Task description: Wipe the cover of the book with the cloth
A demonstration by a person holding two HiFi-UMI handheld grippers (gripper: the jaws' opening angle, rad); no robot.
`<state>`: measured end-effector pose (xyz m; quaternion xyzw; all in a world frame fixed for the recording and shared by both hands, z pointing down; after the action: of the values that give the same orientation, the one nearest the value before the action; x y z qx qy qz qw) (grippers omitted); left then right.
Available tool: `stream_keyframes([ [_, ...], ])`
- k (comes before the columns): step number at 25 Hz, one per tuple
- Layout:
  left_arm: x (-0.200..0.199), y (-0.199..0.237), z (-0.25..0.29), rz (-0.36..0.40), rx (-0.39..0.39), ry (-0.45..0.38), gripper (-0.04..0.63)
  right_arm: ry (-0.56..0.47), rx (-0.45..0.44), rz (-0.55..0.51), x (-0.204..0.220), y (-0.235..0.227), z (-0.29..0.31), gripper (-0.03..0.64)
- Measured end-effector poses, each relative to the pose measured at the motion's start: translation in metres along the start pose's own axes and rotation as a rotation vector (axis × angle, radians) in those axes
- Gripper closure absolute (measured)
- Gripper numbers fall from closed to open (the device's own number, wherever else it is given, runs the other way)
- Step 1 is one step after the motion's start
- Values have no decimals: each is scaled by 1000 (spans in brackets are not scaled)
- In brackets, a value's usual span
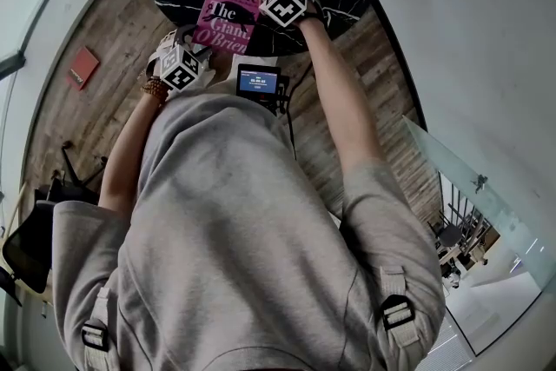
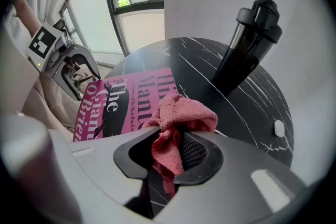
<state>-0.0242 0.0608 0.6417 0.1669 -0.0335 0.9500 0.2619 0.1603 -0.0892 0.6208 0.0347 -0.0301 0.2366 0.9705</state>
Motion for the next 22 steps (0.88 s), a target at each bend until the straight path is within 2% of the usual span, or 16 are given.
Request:
stream_keyframes([
  [22,0,2,4,9,-22,5,284,-8,-8,15,3,20,0,518],
])
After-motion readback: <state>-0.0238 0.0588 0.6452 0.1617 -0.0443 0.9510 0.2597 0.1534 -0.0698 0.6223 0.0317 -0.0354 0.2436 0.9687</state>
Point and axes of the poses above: the fingertips, and each gripper's own axes: z forward along the fingers, y to its left, x out of its underside, the point moved 6 cm from there along -z, backward along the fingers, and after that the axes turned 15 degrees about y, right-handed, at the moved point
